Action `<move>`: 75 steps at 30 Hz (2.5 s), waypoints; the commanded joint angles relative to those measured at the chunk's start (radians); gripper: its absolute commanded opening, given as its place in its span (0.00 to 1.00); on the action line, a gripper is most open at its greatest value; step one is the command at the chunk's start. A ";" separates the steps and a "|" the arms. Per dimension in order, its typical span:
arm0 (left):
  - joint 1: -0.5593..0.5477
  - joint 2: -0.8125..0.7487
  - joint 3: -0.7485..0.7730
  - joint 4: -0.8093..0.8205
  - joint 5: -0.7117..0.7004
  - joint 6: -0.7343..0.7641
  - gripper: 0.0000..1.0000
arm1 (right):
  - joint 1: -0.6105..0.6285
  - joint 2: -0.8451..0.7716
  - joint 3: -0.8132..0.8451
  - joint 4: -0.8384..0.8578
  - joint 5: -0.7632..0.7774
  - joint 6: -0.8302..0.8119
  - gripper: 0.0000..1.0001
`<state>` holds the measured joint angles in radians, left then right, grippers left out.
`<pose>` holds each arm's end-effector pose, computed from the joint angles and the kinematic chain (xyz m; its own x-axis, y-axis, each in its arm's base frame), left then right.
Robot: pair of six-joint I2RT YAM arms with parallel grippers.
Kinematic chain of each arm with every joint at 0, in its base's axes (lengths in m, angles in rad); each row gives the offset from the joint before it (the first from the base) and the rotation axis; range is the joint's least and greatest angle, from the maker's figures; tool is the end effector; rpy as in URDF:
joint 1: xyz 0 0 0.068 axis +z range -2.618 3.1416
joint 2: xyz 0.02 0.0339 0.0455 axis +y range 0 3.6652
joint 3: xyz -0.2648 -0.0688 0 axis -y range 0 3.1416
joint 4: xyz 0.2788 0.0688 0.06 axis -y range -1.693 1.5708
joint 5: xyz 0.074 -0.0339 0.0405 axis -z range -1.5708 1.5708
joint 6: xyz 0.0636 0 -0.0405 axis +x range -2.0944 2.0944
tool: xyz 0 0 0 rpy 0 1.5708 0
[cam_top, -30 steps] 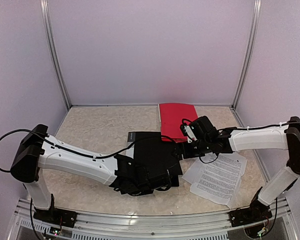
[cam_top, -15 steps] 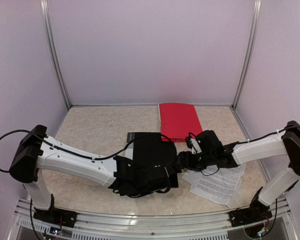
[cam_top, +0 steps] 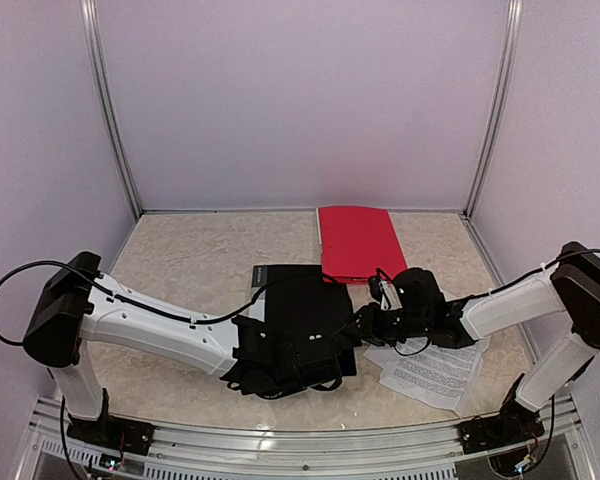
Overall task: Put the files into the folder
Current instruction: Pick up the folder from the center of the board, then open the folder at the center of the board.
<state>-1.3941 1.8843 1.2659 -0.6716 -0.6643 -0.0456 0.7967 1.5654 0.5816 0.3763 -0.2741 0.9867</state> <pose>0.1086 -0.3849 0.1334 -0.2027 0.9309 -0.3038 0.7366 0.3494 0.5791 0.2212 0.2508 0.1022 -0.9239 0.2037 -0.3239 -0.1324 0.6240 0.7702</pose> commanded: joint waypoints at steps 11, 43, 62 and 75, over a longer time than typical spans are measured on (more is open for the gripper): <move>-0.004 -0.107 0.000 -0.037 0.110 -0.078 0.49 | 0.036 -0.112 0.195 -0.333 0.121 -0.179 0.00; 0.822 -0.847 -0.115 -0.281 0.482 -0.639 0.91 | 0.411 0.360 1.217 -1.008 0.461 -0.526 0.17; 1.060 -0.918 0.027 -0.397 0.481 -0.515 0.93 | 0.500 0.677 1.431 -0.771 0.141 -0.553 0.99; 1.062 -0.814 -0.033 -0.307 0.695 -0.480 0.93 | 0.524 0.643 1.336 -0.782 0.133 -0.614 0.99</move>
<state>-0.3386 1.0374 1.2785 -1.0309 -0.0788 -0.5476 1.3201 2.2845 1.9987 -0.4149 -0.1459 0.4103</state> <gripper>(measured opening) 0.927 0.994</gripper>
